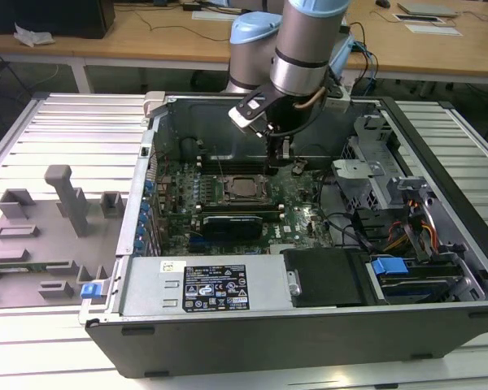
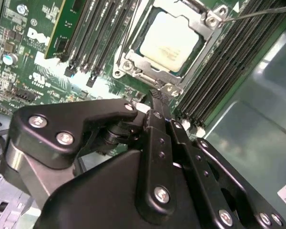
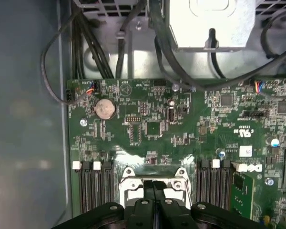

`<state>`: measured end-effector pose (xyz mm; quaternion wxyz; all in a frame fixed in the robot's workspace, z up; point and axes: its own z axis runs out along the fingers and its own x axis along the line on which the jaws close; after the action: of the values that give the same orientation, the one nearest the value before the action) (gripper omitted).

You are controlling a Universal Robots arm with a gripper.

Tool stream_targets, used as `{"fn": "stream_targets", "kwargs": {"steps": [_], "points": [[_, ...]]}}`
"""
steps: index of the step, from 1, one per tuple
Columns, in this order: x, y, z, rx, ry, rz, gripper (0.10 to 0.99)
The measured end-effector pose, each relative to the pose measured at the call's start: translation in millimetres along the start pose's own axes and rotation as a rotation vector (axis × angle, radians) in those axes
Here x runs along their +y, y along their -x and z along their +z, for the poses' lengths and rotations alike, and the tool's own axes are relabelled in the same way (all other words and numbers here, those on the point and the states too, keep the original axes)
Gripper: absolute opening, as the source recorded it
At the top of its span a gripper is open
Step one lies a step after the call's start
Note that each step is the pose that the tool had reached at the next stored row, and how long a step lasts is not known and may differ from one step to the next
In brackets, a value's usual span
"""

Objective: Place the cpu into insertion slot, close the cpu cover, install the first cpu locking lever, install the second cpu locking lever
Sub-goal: 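Close the cpu cover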

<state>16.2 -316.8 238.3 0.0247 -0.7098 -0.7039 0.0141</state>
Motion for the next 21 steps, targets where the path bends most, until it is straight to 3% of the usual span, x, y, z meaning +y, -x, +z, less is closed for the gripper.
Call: {"fn": "stream_targets", "kwargs": {"steps": [4,5,8,11,15,16,21], "points": [[-6.1,-0.3,0.7,-0.0156,0.047,0.000,0.106],[-9.0,-0.3,1.1,-0.0180,0.067,0.000,0.106],[-14.9,-0.3,2.4,-0.0174,0.100,0.000,0.106],[-24.5,0.5,3.1,-0.0176,0.102,-0.001,0.106],[-50.5,0.7,4.9,-0.0175,0.102,0.000,0.106],[-54.3,0.7,5.3,-0.0175,0.102,-0.001,0.106],[-57.2,0.9,6.8,-0.0189,0.099,-0.001,0.106]]}}
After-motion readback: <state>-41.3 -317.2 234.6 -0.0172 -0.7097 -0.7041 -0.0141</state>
